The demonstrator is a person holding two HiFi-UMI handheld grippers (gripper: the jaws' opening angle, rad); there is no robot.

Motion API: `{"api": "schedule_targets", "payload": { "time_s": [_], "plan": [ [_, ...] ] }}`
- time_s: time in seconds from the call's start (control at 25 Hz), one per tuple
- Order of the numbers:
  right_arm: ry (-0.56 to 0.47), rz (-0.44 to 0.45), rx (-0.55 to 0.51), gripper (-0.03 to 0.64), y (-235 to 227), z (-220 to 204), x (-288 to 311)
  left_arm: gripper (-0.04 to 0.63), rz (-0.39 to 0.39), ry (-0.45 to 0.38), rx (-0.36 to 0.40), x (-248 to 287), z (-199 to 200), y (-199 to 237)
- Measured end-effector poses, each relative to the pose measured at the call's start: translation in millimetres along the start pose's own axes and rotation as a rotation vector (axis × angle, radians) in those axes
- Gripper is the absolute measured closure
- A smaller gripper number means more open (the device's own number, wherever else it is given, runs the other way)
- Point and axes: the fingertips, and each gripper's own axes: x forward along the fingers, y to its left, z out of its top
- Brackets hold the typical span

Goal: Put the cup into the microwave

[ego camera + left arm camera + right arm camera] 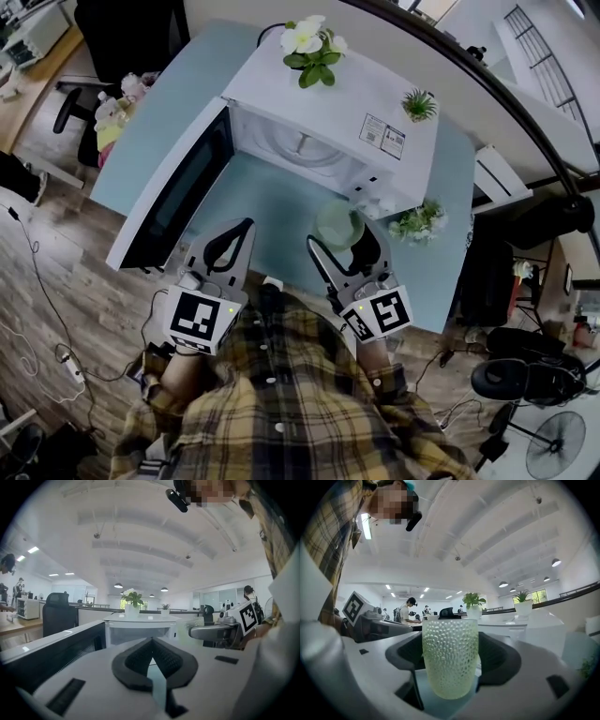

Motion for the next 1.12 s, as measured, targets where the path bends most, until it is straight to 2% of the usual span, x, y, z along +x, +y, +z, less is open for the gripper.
{"api": "schedule_targets", "payload": {
  "time_s": [0.4, 1.12],
  "plan": [
    [-0.024, -0.032, 0.025, 0.272, -19.8, 11.5, 25.7, 0.604, -0.026, 0.012, 0.022, 28.8, 18.2, 20.1],
    [0.025, -0.065, 0.043, 0.272, -41.8, -10.2, 49.3, 0.604, -0.058, 0.057, -0.036, 52.4, -3.0, 32.3]
  ]
}}
